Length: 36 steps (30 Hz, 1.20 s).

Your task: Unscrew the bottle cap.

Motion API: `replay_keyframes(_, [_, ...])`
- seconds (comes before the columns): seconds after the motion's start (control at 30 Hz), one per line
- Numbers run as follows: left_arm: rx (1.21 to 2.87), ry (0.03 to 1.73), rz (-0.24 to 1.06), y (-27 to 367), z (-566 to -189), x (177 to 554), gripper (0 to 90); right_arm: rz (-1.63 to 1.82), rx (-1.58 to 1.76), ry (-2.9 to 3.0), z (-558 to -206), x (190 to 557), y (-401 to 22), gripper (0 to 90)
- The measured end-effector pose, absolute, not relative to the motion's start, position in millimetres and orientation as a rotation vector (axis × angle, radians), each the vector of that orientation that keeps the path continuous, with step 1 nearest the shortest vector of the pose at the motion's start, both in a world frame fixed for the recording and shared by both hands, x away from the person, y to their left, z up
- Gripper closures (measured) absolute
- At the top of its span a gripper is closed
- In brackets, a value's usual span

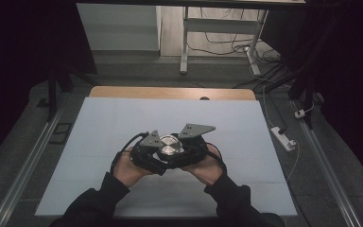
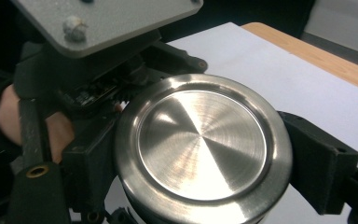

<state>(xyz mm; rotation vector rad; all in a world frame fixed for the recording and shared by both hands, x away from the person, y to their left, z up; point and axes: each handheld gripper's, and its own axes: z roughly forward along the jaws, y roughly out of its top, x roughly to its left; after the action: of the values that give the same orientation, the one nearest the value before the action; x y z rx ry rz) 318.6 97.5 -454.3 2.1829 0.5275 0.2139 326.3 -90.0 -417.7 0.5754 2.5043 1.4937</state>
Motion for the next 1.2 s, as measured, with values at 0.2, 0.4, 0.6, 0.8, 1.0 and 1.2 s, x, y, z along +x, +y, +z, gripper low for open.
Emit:
replay_keyframes(0.2, [2.199,0.443,0.148,100.1,-456.2,320.6,15.1,1.560,0.463,2.586,-420.4,333.3,-95.8,18.5])
replay_keyframes(0.4, [2.210,0.378,0.102,101.3,-457.4,321.0,15.1,1.643,0.378,2.649,-423.8,339.2,-101.3,18.6])
replay_keyframes(0.6, [2.217,0.358,0.097,101.8,-457.8,321.3,15.1,1.680,0.354,2.655,-423.5,341.7,-104.3,18.7])
replay_keyframes(0.8, [2.221,0.370,0.108,101.2,-458.7,321.5,15.1,1.674,0.349,2.641,-421.8,340.7,-104.7,18.7])
replay_keyframes(1.0, [2.215,0.402,0.119,103.3,-460.1,323.5,15.1,1.679,0.348,2.612,-417.7,340.1,-108.1,18.7])
replay_keyframes(1.2, [2.211,0.420,0.130,105.2,-460.3,324.6,15.1,1.667,0.347,2.592,-414.2,339.2,-110.7,18.7])
